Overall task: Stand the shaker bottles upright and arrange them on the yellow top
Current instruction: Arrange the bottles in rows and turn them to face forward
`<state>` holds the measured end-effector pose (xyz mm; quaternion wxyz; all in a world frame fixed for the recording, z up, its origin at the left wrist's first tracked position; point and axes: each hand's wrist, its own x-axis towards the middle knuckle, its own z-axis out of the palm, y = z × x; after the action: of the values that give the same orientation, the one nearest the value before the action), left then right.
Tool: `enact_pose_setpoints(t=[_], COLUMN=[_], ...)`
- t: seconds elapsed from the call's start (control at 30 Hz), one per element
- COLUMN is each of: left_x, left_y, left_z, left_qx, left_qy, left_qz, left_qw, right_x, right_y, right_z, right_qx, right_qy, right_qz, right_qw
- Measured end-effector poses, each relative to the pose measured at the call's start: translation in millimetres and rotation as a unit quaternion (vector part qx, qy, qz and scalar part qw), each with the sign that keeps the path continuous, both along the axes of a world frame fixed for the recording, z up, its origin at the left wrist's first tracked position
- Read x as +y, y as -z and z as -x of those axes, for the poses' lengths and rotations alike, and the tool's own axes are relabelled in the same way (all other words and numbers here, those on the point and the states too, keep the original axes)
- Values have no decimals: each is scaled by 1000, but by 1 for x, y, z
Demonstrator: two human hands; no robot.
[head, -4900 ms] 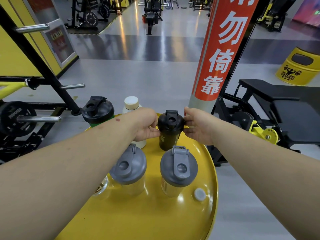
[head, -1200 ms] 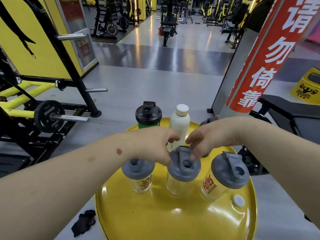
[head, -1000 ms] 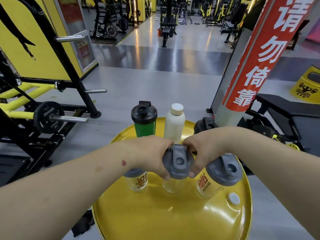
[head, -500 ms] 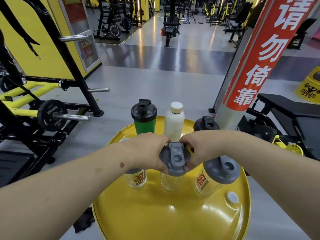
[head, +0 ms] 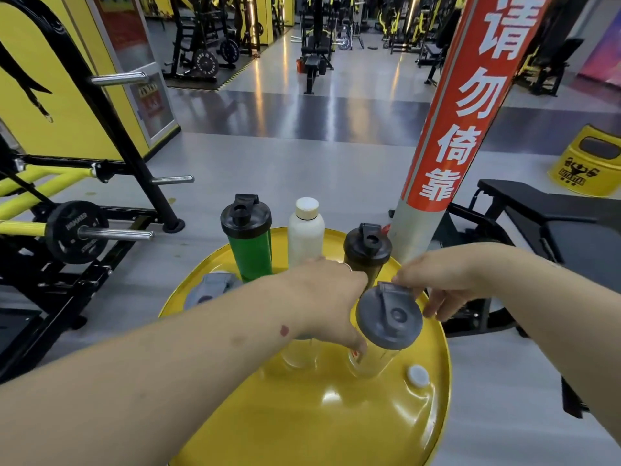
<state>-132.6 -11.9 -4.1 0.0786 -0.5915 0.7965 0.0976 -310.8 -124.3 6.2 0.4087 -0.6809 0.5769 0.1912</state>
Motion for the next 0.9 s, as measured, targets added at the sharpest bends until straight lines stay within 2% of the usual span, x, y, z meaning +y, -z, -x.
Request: enact_pose_setpoints(t=[0.13,0.27,0.83,0.9], left_x=[-10,-13,-13,-12], left_y=[9,15,23,23], left_z=[19,23,19,19], left_qx=[-6,12,23,21], left_qy=[-4,-25,-48,-45], left_qz=[24,38,59,64], left_qw=[1000,999,997,997], right_x=[0,-2,-4,-6], right_y=[8,18,26,30], right_z=[11,11,5,4], right_qx=[-77,-117,-109,-120], right_qy=[68,77,40,71], right_qz=[-63,-49,-8,14], right_qw=[993,989,993,990])
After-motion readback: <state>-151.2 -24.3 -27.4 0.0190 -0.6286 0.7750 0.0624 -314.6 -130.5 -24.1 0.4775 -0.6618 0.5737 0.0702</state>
